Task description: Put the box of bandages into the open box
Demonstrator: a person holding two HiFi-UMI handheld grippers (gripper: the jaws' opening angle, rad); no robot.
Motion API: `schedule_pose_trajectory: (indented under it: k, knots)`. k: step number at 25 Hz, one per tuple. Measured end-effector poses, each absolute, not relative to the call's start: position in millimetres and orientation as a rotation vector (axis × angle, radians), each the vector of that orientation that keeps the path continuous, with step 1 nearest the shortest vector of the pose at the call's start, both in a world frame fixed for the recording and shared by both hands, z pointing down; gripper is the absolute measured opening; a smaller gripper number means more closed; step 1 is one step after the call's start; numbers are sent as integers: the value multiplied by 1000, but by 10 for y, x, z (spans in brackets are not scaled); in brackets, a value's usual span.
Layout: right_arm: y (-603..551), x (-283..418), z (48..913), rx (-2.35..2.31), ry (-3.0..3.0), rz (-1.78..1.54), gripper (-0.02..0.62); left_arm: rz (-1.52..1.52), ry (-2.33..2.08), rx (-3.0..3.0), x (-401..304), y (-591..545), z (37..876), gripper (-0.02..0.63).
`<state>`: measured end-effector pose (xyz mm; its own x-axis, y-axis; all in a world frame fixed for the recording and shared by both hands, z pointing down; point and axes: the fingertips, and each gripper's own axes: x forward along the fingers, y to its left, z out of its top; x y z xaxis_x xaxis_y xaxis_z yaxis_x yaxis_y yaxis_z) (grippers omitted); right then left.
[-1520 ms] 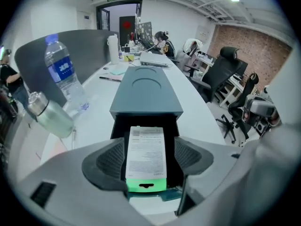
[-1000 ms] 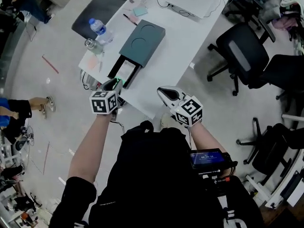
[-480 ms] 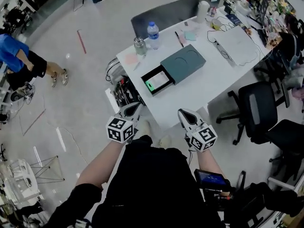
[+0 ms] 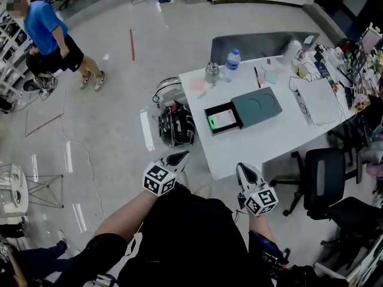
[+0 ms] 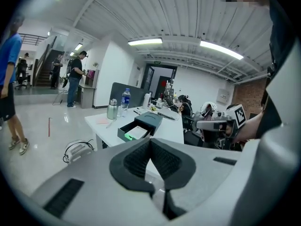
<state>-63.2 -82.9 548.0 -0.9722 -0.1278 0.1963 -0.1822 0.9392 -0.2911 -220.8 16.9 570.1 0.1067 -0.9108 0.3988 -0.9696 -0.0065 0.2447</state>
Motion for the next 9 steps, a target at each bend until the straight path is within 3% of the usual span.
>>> schedule_pose_trajectory:
  k: [9]
  knots:
    - [-696, -597, 5477, 220, -2892, 470, 26, 155, -1807, 1906, -2059, 265, 5787, 8]
